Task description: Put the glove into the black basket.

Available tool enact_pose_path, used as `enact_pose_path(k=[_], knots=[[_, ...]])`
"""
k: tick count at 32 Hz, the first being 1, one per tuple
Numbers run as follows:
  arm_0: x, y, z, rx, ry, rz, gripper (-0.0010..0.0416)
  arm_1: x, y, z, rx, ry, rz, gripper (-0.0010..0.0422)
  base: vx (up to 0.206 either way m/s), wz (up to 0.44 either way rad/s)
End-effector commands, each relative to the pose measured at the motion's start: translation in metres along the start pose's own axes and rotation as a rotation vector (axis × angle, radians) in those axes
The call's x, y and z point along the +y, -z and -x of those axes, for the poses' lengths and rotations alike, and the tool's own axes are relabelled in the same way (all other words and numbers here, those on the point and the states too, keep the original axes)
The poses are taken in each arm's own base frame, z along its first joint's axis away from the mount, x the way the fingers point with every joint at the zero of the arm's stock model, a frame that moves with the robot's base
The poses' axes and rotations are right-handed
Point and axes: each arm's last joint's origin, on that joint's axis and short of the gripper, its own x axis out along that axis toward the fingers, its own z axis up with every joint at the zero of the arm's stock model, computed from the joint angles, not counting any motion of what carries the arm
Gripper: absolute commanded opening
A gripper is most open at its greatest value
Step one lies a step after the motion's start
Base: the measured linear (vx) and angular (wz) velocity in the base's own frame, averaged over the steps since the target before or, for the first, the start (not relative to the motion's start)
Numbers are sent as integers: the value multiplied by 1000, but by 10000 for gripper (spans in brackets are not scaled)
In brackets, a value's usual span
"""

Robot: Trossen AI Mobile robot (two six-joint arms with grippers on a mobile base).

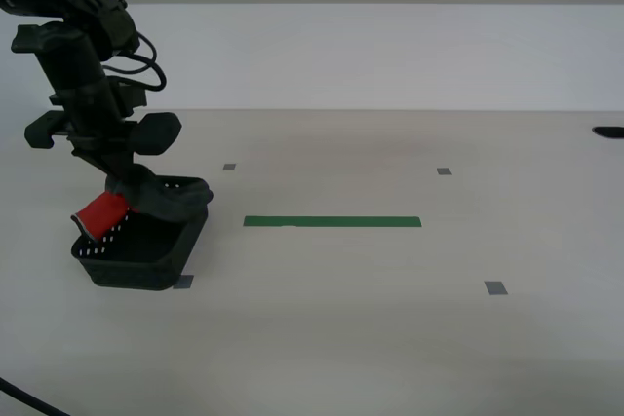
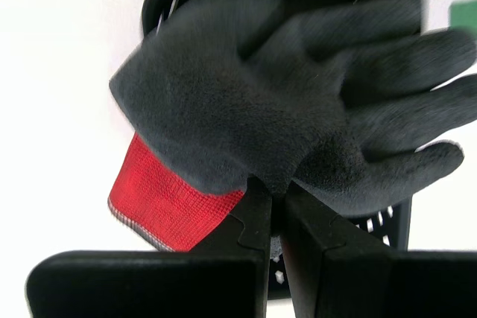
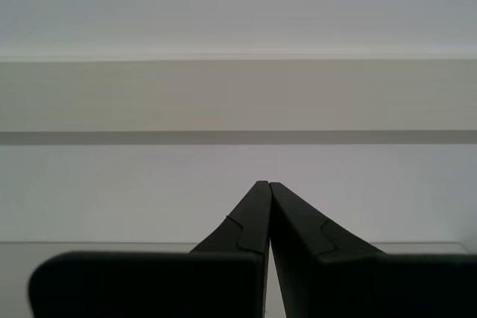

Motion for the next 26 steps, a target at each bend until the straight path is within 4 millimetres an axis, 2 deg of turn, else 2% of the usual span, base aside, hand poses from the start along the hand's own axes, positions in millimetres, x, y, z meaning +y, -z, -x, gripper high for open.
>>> enact_pose_path(k=[1, 5, 14, 17, 22, 23, 26], knots=[[0, -1, 0, -5, -2, 0, 1, 1, -8, -3, -5, 2, 8, 0, 0, 0], [0, -1, 0, -3, -2, 0, 1, 1, -12, 1, -24, 1, 8, 0, 0, 0], [0, -1, 0, -7, 0, 0, 1, 1, -7, 1, 26, 2, 21, 5, 0, 0], [0, -1, 0, -7, 0, 0, 1, 2, -6, 2, 45, 2, 37, 49, 0, 0], [0, -1, 0, -7, 1, 0, 1, 2, -4, 2, 57, 1, 77, 154, 0, 0], [0, -1, 0, -7, 0, 0, 1, 2, -5, 3, 63, 1, 78, 202, 0, 0], [0, -1, 0, -7, 1, 0, 1, 2, -18, 16, 87, 0, 104, 247, 0, 0]])
